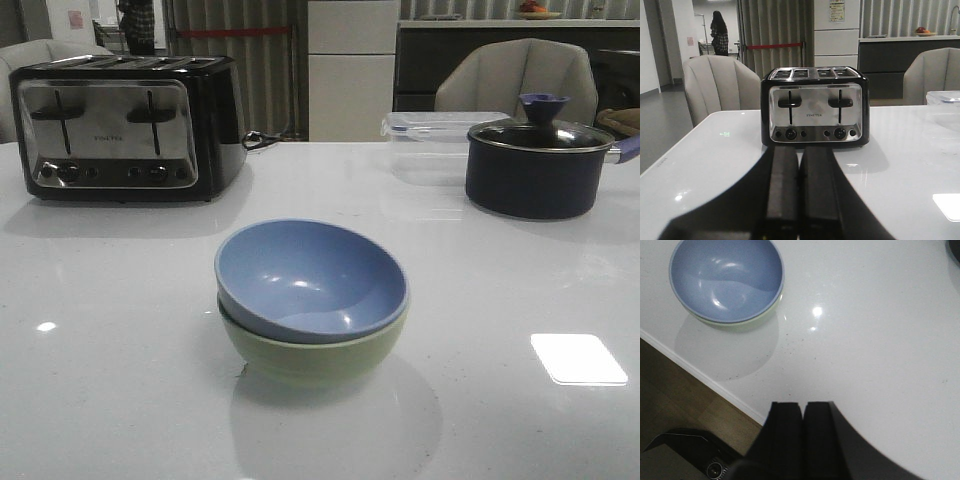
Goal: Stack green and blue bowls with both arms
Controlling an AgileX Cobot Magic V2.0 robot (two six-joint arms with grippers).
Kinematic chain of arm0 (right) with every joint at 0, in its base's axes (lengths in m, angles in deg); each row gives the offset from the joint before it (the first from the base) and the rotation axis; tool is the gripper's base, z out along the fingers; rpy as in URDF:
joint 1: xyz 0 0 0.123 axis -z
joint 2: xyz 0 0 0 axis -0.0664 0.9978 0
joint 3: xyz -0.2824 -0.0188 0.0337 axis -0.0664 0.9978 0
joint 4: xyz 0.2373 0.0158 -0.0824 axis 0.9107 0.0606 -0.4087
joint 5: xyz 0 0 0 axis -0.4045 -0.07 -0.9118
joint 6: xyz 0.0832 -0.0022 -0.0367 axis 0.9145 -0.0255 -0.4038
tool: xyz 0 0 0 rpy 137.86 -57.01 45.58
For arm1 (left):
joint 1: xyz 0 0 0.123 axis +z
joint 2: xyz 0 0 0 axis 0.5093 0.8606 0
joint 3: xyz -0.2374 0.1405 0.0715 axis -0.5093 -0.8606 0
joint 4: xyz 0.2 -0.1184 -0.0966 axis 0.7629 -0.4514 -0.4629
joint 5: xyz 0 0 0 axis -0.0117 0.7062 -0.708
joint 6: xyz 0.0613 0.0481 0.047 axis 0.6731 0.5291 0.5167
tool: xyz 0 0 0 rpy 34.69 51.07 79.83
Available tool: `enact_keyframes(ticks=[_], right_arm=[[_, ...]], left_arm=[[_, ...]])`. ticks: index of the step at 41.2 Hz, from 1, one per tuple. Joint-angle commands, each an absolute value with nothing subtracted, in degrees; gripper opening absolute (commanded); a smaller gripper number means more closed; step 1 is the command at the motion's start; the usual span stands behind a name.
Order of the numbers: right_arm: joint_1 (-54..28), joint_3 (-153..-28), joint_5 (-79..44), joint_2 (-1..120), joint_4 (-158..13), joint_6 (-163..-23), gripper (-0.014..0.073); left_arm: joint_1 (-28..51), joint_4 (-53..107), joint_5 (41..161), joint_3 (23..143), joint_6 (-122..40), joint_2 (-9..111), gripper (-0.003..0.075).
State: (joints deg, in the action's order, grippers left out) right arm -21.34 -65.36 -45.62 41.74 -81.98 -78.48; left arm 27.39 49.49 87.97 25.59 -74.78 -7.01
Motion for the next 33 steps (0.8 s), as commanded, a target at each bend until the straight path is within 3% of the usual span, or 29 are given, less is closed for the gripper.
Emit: enact_keyframes(ticks=[1,21,33], right_arm=[[-20.94,-66.93,-42.07,41.53,-82.34,-78.41,0.0057],[-20.72,-66.87,-41.99,40.64,-83.32,-78.47,0.0057],[-6.15,-56.23,-29.56,25.67,-84.23,-78.47,0.0057]], left_arm=[[27.48,49.05,83.09,25.34,-74.66,-8.09,0.0093],[27.48,49.05,83.09,25.34,-74.66,-8.09,0.0093],[27.48,49.05,83.09,25.34,-74.66,-8.09,0.0093]])
